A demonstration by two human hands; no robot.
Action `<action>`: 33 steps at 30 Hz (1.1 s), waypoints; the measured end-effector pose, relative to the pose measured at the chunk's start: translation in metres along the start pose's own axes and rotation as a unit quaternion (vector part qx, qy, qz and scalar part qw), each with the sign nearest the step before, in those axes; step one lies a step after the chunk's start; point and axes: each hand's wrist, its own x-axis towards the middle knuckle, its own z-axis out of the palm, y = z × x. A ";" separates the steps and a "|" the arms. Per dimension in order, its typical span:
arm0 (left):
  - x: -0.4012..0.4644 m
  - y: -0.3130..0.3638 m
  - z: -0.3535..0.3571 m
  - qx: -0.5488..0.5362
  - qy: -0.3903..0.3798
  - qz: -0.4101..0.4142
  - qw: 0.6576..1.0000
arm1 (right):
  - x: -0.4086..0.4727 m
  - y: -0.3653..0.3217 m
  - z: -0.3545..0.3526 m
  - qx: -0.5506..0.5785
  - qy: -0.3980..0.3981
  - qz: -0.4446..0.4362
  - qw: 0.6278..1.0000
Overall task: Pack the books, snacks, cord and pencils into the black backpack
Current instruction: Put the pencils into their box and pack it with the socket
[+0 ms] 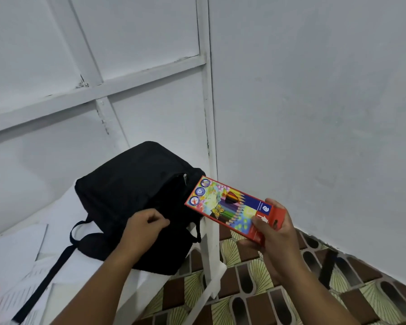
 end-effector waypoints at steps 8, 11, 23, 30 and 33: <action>0.014 0.011 -0.036 -0.007 0.158 0.159 0.975 | 0.001 0.004 0.017 0.019 0.006 -0.021 1.000; 0.036 0.000 -0.054 0.092 0.155 0.313 0.932 | 0.001 0.013 0.028 0.012 0.014 -0.021 1.000; 0.082 -0.033 -0.096 0.448 0.049 0.255 0.855 | -0.022 0.048 0.083 -0.002 0.033 -0.019 0.999; 0.081 -0.053 -0.093 0.358 0.026 0.258 0.897 | -0.033 0.062 0.111 -0.004 0.061 -0.041 0.997; 0.078 -0.069 -0.091 0.364 -0.015 0.238 0.900 | -0.034 0.070 0.118 -0.006 0.071 -0.044 0.996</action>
